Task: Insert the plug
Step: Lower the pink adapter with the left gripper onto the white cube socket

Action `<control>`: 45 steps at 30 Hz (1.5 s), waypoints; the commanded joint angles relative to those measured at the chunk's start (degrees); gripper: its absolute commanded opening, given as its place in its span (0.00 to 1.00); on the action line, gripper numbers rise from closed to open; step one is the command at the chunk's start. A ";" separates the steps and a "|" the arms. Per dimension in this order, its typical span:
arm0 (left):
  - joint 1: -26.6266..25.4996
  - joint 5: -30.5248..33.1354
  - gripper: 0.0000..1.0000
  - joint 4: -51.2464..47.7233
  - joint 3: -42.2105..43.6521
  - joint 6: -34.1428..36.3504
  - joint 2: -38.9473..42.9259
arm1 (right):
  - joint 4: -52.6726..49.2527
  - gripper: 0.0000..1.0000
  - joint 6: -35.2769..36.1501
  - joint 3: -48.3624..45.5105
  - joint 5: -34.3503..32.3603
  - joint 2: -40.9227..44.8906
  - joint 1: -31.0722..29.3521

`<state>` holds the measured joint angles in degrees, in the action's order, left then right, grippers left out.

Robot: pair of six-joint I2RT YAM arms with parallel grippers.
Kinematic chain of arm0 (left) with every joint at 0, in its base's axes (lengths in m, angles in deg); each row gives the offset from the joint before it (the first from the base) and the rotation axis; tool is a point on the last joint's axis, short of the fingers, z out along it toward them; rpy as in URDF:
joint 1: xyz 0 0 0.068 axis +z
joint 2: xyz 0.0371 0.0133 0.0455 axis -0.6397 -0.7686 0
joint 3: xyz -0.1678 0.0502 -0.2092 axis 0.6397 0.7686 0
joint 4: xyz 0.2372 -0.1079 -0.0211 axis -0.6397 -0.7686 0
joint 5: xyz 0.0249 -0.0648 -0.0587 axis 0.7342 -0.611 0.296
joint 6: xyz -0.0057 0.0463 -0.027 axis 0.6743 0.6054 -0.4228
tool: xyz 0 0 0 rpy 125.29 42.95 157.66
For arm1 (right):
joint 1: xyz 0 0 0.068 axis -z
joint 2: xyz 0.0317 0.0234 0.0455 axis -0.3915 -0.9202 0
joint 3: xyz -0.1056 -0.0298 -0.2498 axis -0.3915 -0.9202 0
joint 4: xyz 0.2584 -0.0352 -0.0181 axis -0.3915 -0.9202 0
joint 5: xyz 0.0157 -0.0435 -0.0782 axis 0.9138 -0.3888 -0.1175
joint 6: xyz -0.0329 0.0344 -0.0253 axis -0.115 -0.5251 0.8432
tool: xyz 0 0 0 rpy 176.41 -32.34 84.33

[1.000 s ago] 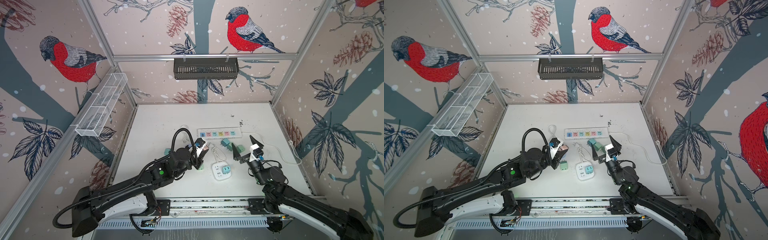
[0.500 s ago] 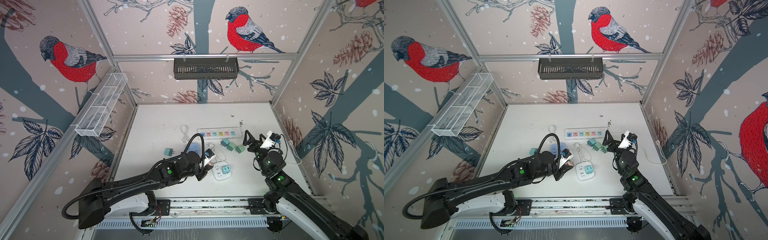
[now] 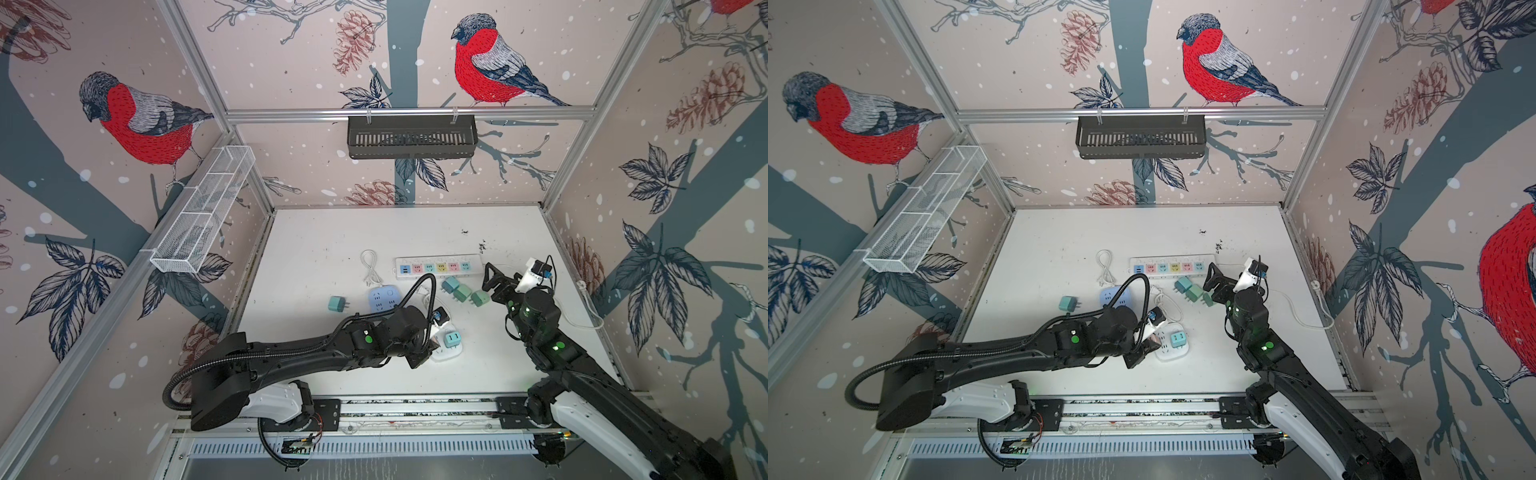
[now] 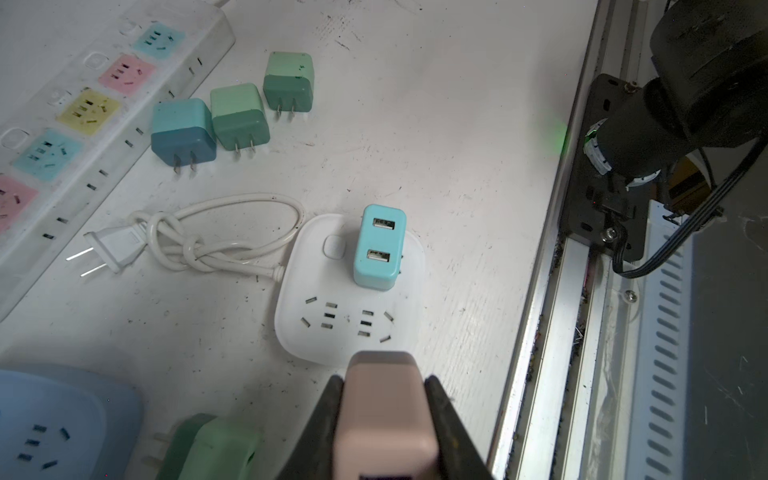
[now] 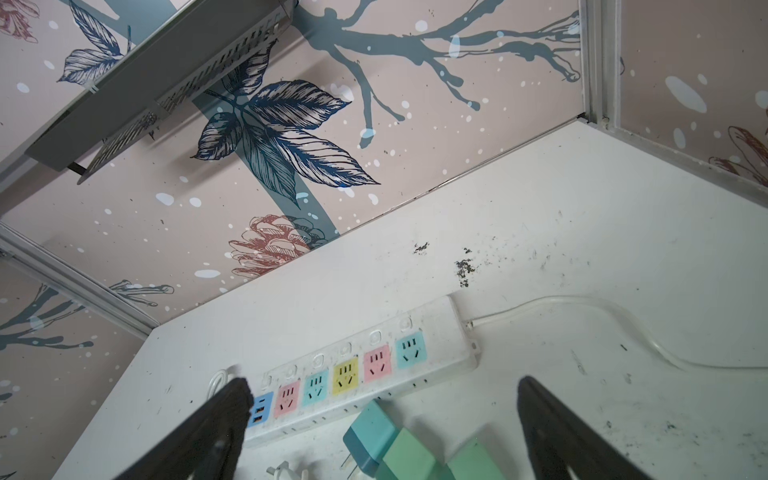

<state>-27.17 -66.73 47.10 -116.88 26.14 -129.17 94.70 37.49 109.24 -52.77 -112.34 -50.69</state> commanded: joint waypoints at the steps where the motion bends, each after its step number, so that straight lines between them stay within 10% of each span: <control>1: -0.22 0.64 0.00 -1.55 -2.00 0.89 -2.23 | 3.83 1.00 0.91 -0.30 2.49 -0.27 0.19; 45: -0.38 2.54 0.00 -8.38 -12.41 2.67 -18.71 | 3.48 1.00 1.06 0.54 3.37 -4.26 0.59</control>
<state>-27.43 -64.81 42.05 -127.94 28.56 -146.97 96.96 38.71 109.33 -49.08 -116.60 -50.10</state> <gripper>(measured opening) 0.296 0.997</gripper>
